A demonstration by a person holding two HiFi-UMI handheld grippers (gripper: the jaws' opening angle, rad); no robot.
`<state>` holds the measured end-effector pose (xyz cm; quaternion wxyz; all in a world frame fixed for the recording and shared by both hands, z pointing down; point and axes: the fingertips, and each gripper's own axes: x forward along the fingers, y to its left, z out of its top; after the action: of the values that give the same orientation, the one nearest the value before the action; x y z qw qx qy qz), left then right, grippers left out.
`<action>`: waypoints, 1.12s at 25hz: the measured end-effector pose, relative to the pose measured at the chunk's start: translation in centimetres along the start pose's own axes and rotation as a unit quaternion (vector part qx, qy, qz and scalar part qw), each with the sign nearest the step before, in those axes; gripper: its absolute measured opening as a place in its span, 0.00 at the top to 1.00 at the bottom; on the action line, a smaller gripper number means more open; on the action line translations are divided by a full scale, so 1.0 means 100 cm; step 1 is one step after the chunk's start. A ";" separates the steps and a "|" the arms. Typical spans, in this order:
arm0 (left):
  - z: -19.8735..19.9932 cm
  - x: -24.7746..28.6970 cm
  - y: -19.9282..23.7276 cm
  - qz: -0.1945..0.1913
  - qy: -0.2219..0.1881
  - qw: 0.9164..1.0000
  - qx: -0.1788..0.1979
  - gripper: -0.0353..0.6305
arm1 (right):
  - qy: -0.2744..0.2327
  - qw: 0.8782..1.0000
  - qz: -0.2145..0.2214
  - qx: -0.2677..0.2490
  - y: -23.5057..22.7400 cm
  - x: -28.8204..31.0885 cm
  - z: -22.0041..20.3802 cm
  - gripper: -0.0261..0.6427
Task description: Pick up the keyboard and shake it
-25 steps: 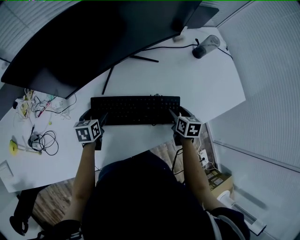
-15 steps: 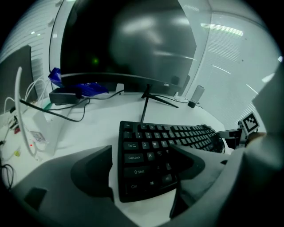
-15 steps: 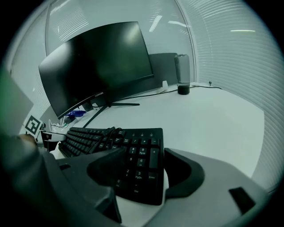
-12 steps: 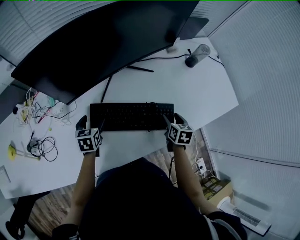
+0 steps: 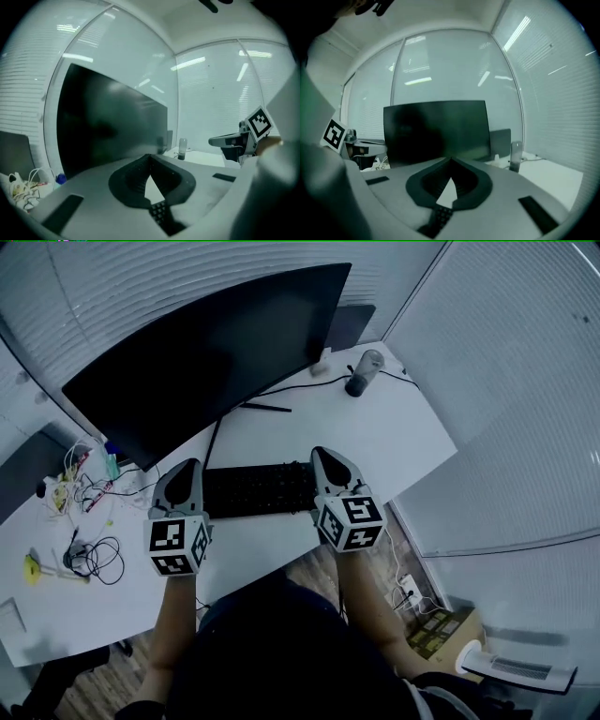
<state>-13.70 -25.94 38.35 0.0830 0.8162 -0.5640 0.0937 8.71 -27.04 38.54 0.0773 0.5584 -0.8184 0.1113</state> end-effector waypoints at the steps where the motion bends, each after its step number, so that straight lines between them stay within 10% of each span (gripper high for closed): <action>1: 0.017 -0.005 -0.005 -0.005 -0.018 1.000 0.003 0.91 | -0.024 1.000 0.000 -0.012 0.006 -0.007 0.021 0.92; 9: 0.081 -0.057 -0.029 -0.027 -0.109 0.993 0.020 0.91 | -0.159 0.978 -0.026 -0.133 0.059 -0.071 0.128 0.92; 28: 0.088 -0.106 -0.046 -0.029 -0.144 0.988 0.052 0.91 | -0.172 0.978 -0.034 -0.117 0.095 -0.114 0.087 0.92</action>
<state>-12.56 -16.84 27.09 -0.0393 0.8403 -0.5407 0.0019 4.03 -15.83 26.35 0.0042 0.5834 -0.8076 -0.0858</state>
